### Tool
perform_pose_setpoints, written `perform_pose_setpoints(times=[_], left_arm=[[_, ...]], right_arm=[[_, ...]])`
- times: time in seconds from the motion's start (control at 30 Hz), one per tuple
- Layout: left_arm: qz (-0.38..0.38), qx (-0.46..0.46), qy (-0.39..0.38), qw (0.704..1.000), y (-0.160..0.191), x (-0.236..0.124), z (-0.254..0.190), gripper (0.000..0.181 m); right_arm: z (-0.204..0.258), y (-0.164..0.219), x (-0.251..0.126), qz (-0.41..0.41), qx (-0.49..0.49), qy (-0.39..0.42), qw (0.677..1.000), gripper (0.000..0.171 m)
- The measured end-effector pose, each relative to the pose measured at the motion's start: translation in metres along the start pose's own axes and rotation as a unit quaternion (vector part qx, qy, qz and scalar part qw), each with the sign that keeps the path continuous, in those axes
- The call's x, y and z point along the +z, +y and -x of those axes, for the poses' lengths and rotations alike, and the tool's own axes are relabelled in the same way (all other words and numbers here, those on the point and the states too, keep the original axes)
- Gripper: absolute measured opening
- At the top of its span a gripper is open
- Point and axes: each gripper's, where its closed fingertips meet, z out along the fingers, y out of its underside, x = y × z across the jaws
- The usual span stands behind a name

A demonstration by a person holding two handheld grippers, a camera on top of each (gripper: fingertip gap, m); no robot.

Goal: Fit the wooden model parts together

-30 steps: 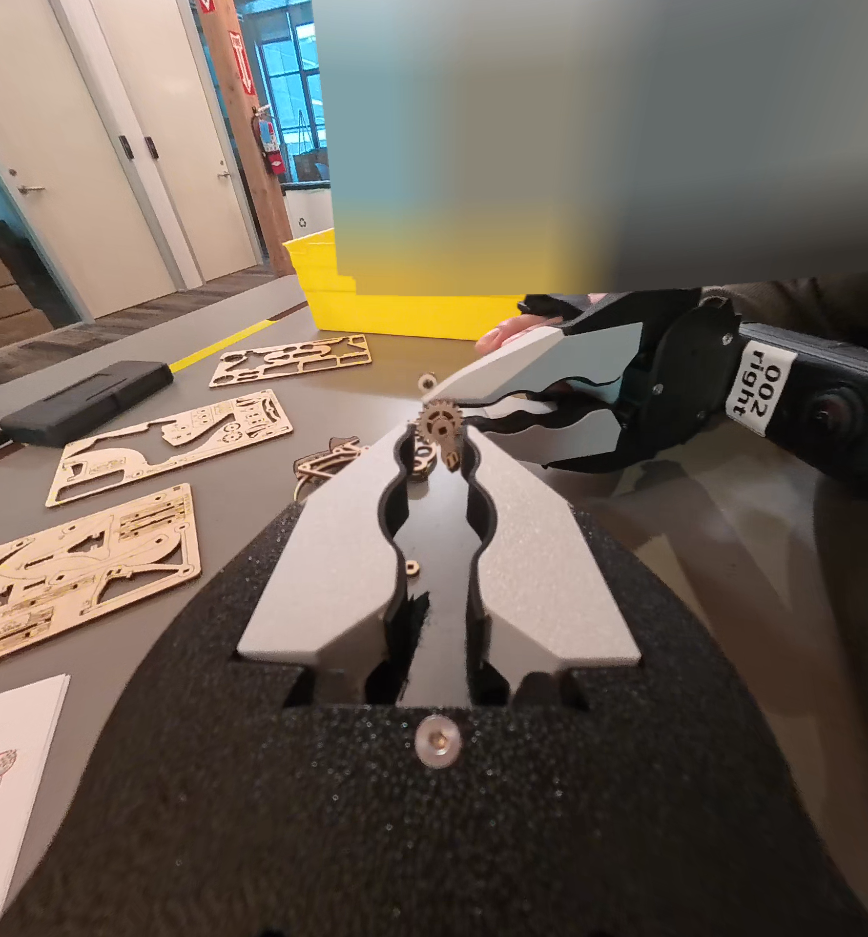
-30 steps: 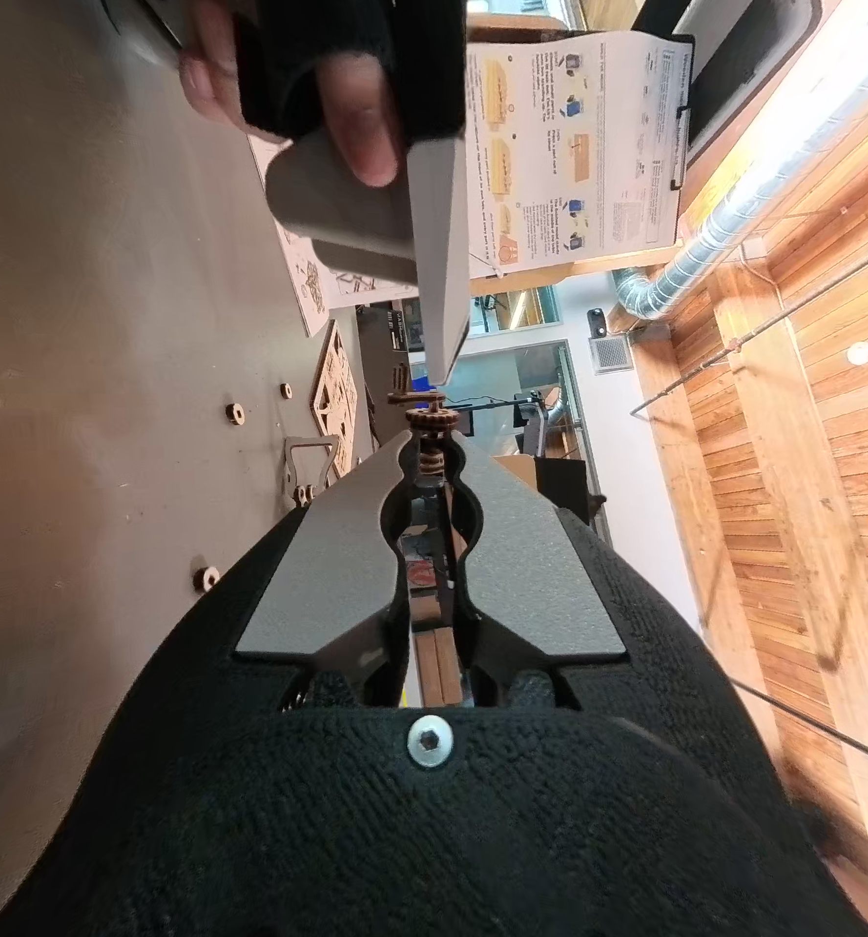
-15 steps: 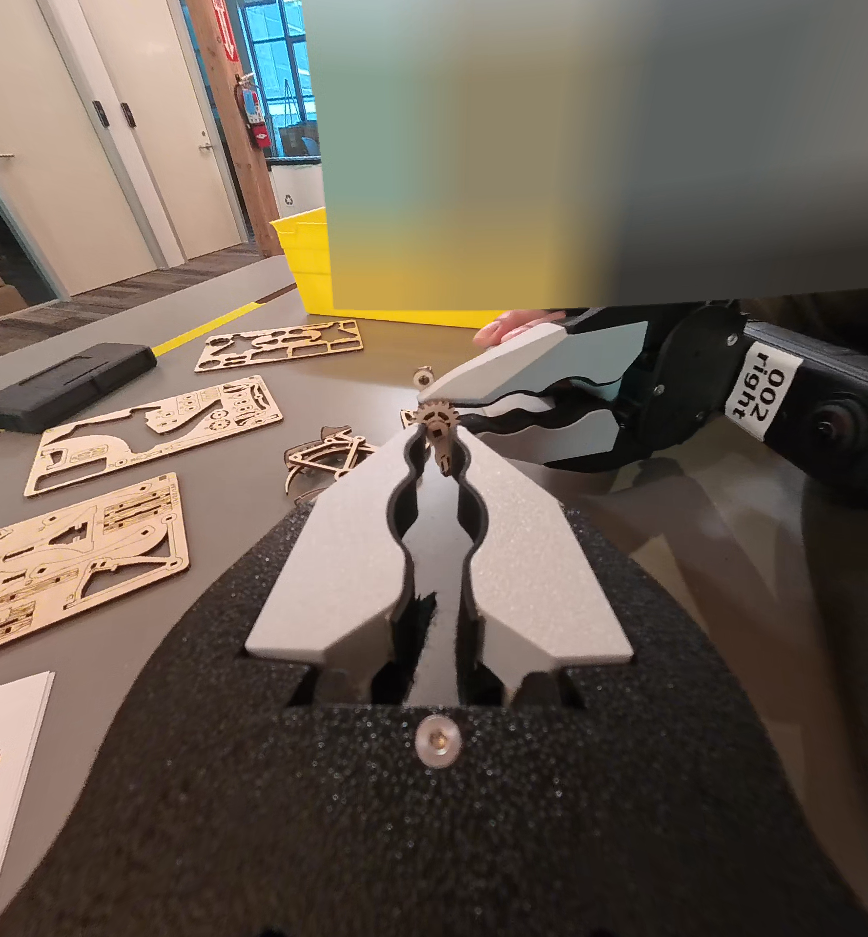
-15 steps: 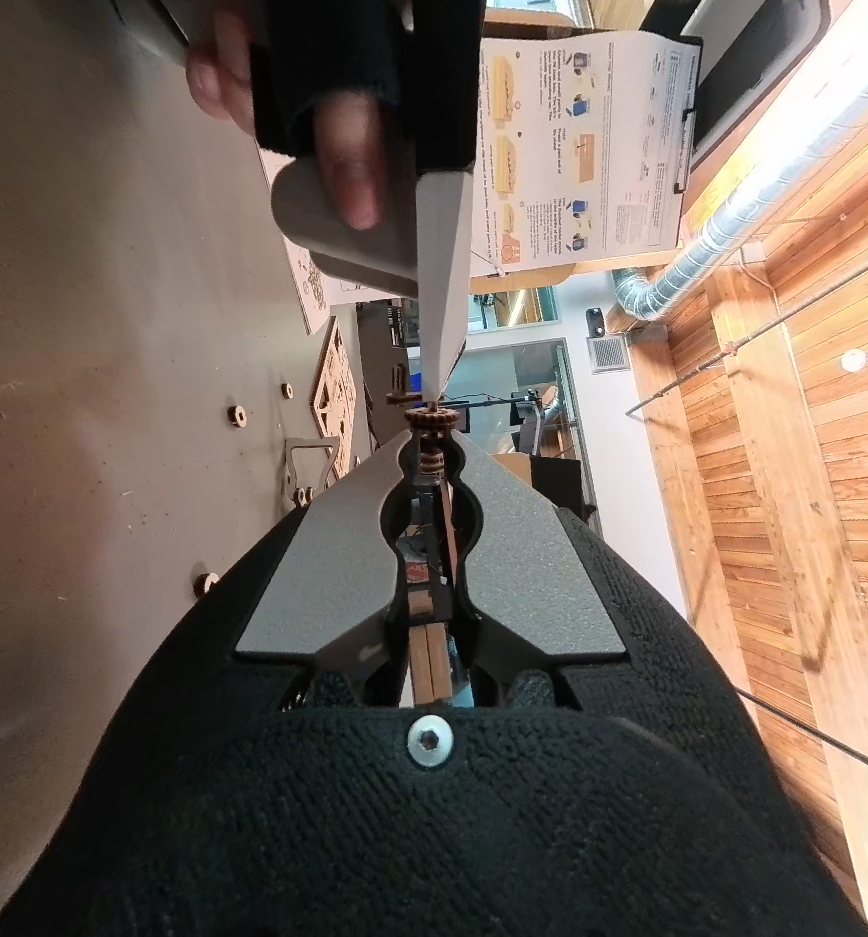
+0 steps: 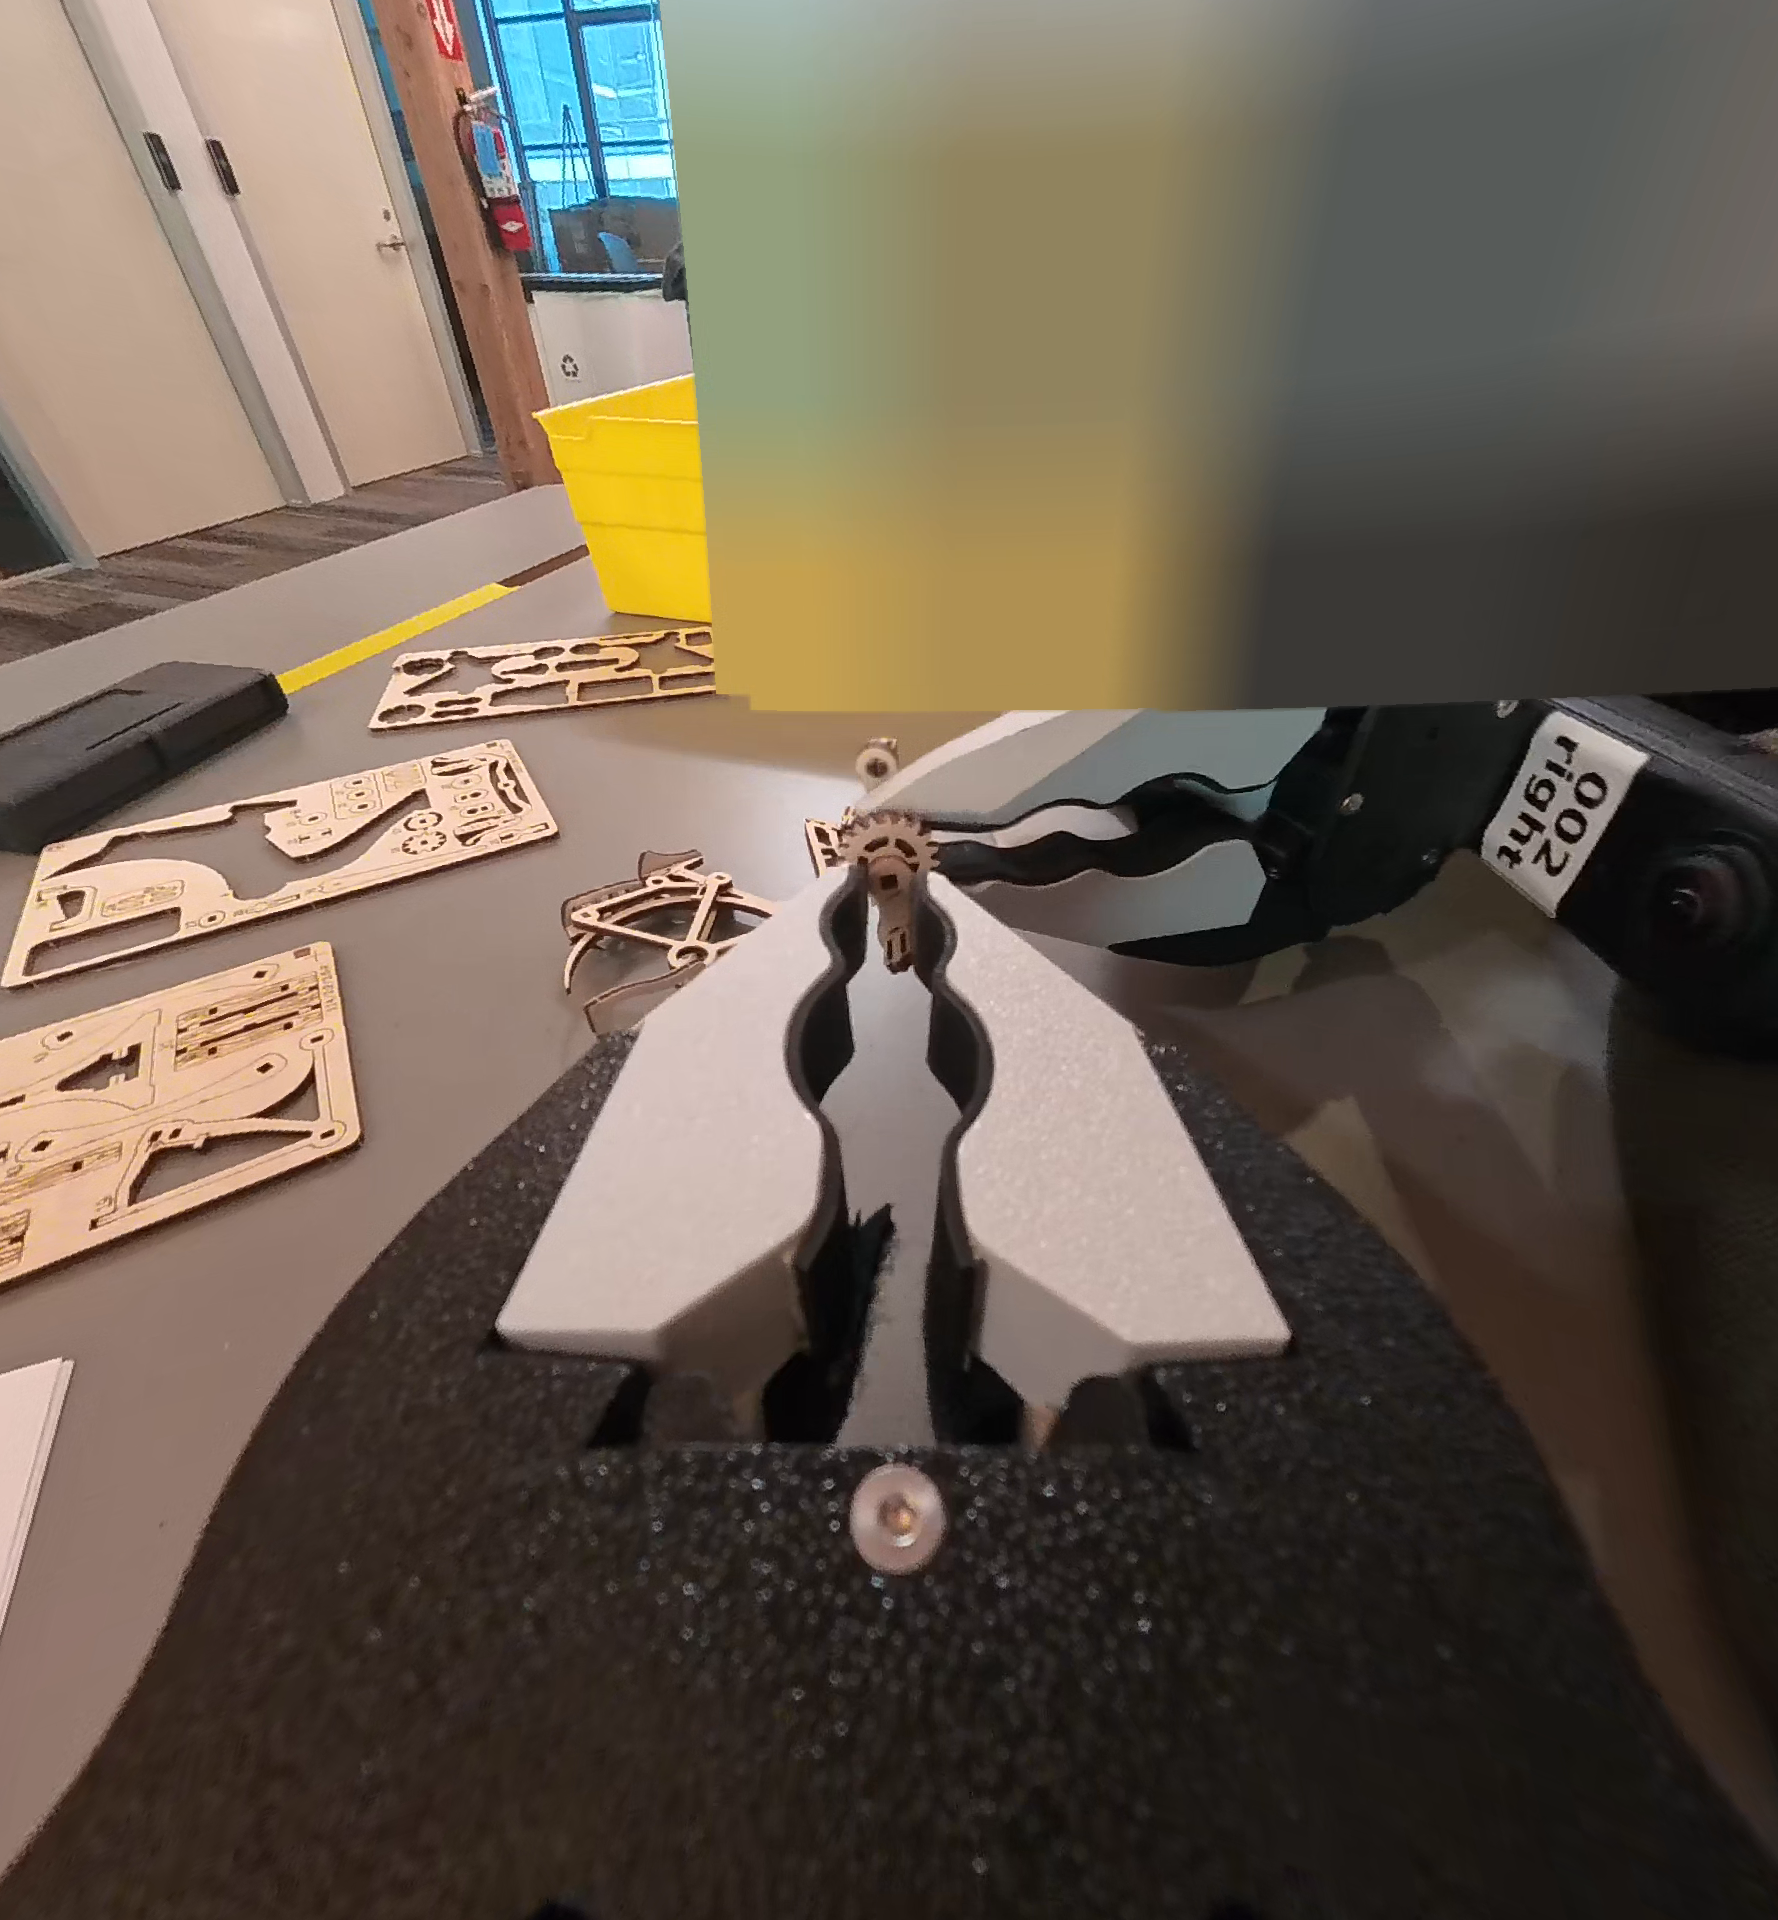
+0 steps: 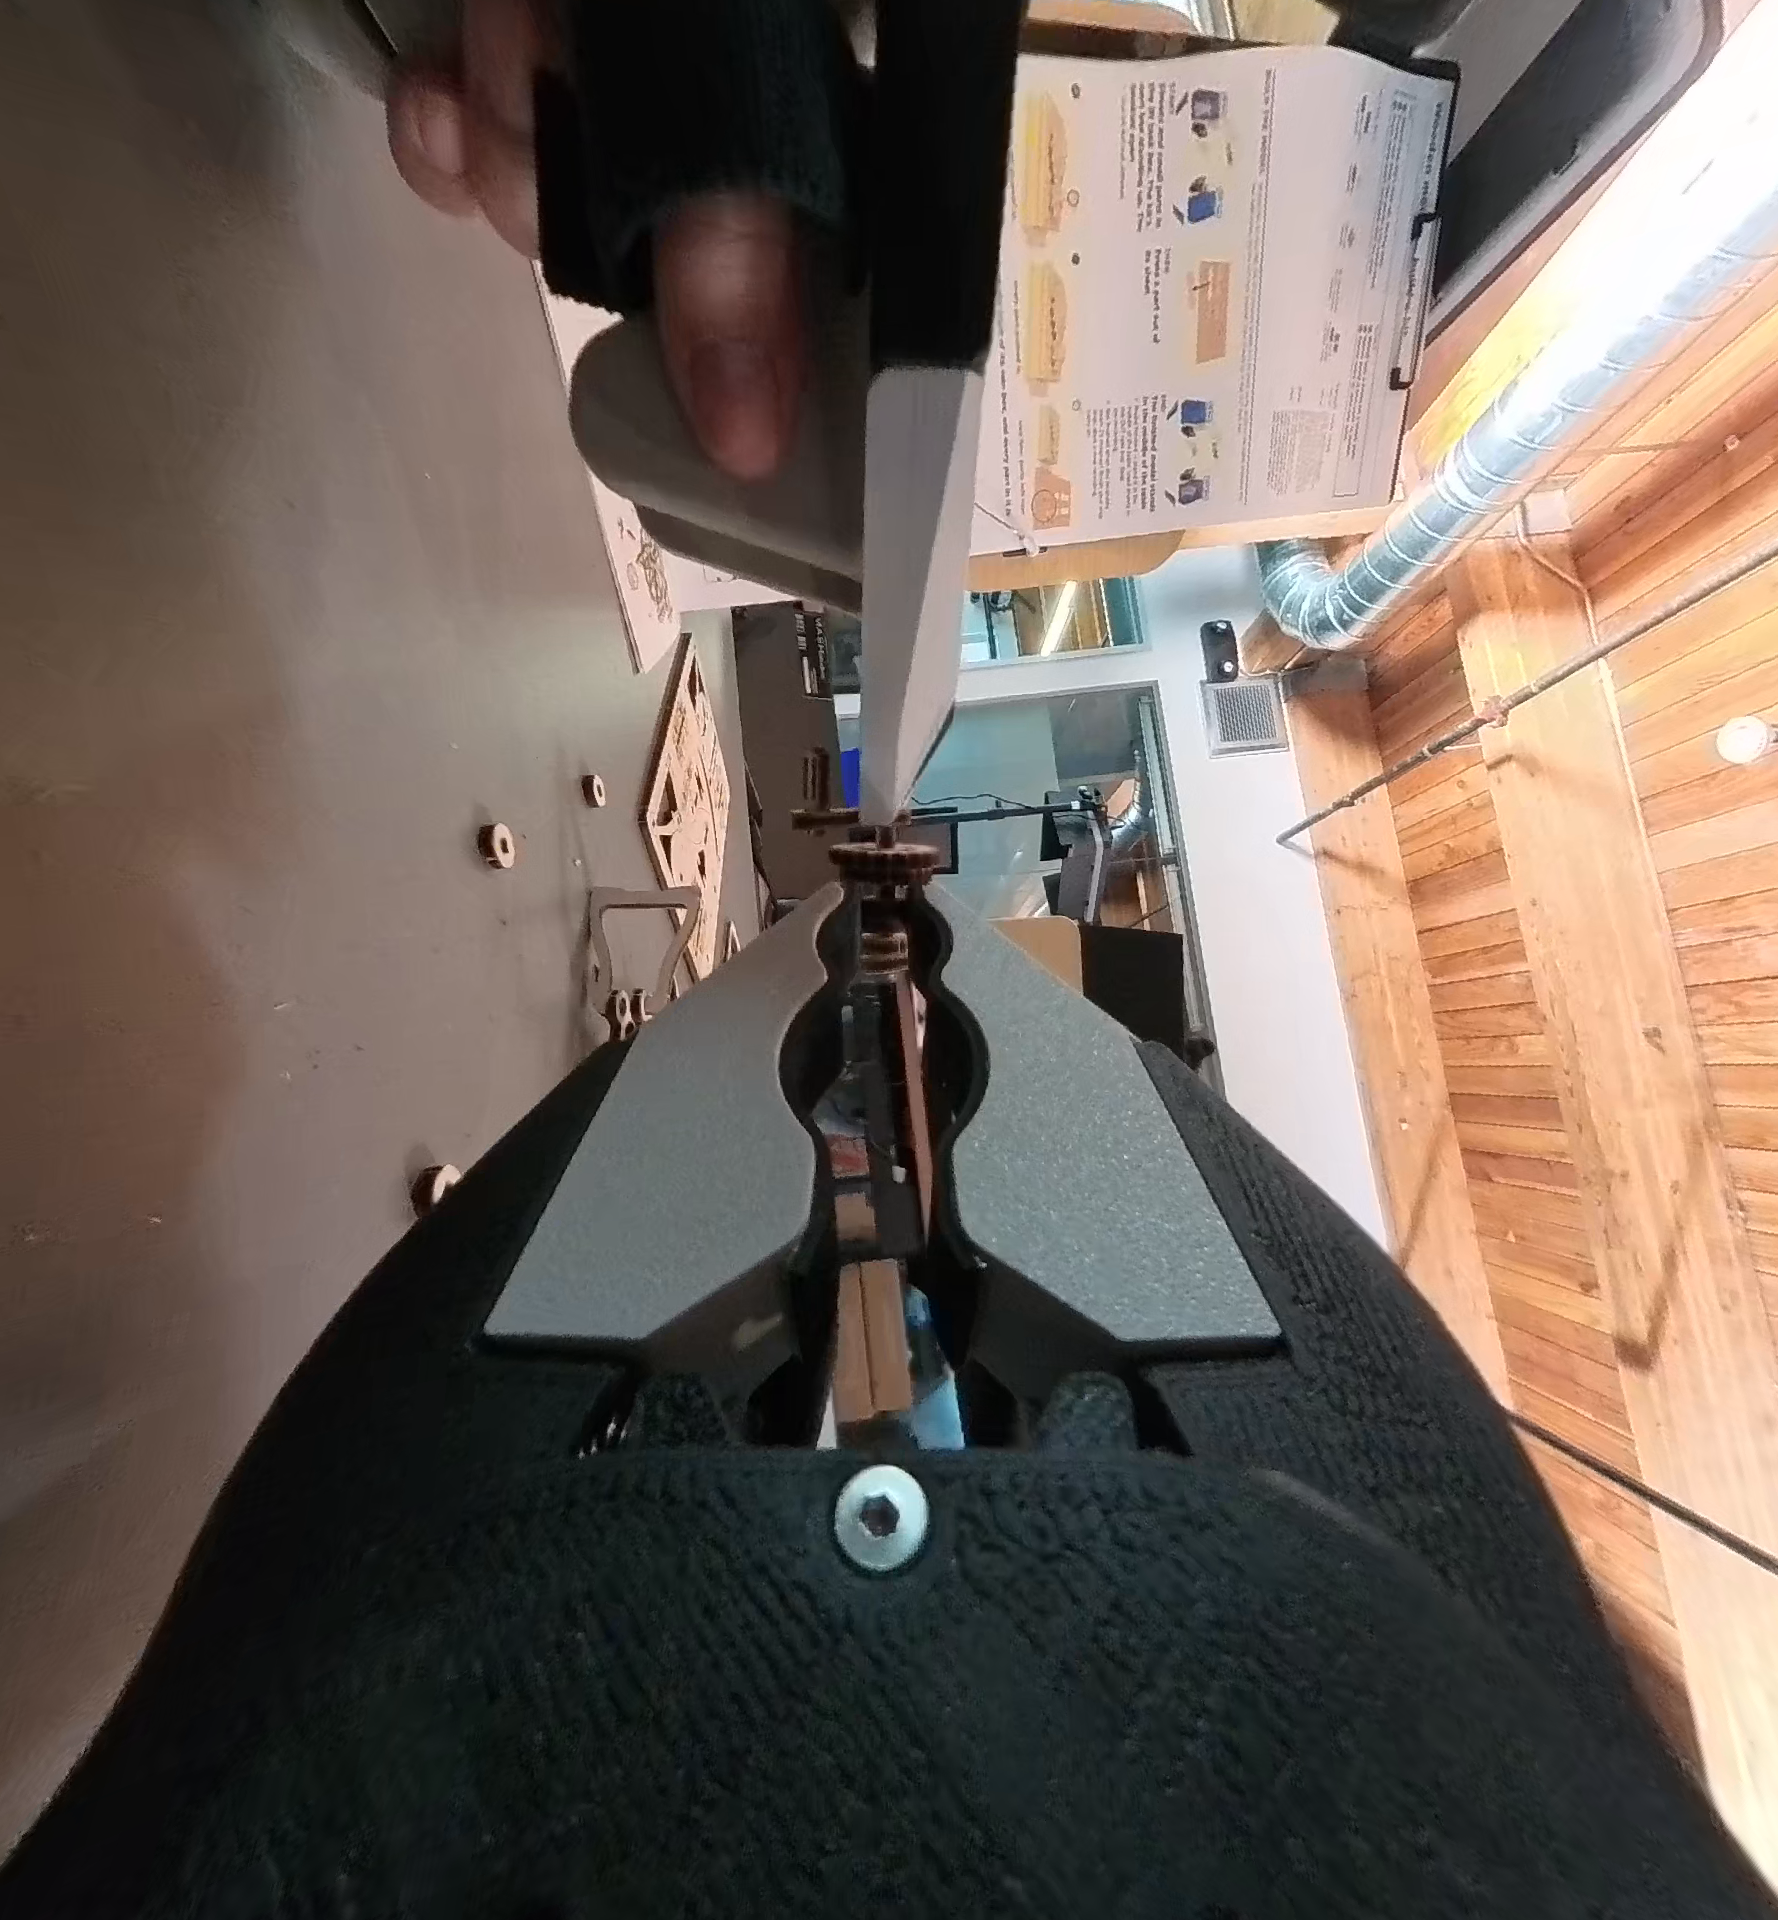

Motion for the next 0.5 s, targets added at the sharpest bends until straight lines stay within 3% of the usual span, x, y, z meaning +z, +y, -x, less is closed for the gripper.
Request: perform_pose_setpoints(times=[0.5], left_arm=[[0.032,-0.027,0.016,0.999,0.0085,0.0041,-0.0001,0.005]], right_arm=[[0.0090,0.0012,-0.0016,-0.004,0.028,-0.023,0.999,0.005]])
